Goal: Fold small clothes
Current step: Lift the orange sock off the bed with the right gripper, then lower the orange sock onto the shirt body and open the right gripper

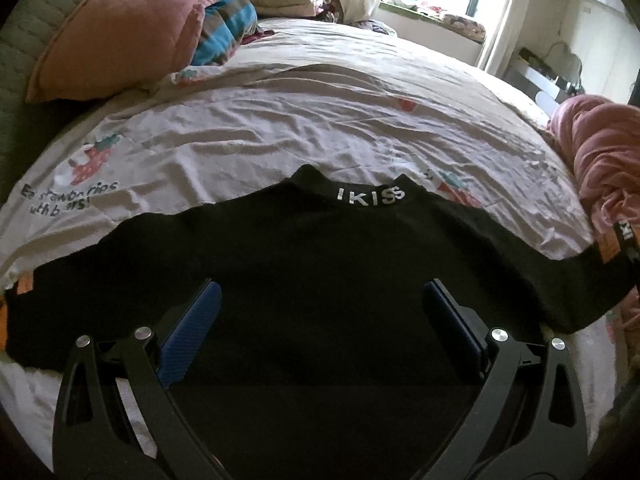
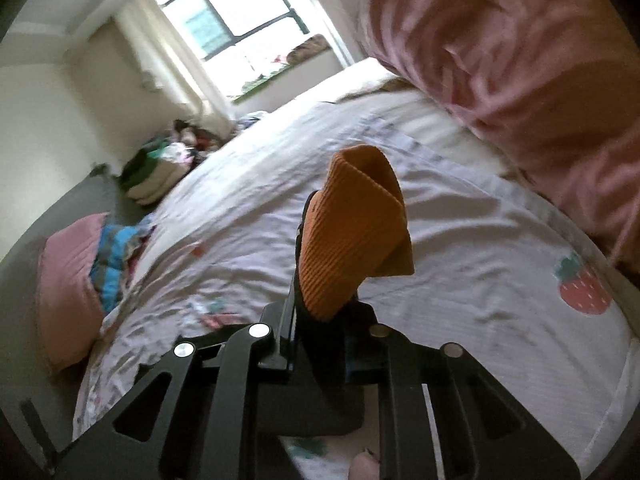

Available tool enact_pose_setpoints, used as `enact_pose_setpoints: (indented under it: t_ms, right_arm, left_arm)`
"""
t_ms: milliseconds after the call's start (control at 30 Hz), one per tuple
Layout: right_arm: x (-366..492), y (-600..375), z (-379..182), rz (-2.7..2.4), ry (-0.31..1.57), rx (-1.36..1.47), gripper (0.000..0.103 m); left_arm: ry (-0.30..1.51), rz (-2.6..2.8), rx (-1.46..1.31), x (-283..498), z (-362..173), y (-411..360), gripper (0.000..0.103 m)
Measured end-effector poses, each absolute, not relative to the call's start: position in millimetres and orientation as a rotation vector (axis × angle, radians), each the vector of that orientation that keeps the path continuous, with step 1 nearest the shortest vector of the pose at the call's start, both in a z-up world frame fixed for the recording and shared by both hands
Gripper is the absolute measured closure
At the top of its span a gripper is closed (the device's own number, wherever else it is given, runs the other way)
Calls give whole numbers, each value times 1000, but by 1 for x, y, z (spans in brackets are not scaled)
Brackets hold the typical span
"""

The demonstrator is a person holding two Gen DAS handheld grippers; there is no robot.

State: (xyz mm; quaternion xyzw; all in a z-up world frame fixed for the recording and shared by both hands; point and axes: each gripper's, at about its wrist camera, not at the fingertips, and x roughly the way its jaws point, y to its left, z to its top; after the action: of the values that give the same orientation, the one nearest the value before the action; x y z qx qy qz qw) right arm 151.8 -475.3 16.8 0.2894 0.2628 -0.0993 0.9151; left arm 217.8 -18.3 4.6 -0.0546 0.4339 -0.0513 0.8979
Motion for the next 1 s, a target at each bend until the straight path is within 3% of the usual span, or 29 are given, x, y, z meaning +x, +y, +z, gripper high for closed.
enact_pose_setpoints:
  t_ms: [700,1000]
  right_arm:
    - [182,-327,103,125,450,370,89]
    - [188,-247,93,263,483,256,89]
  left_arm:
    - [935,-178,-324,211,12,31,9]
    - [926,-196,-423,208,16,60,9]
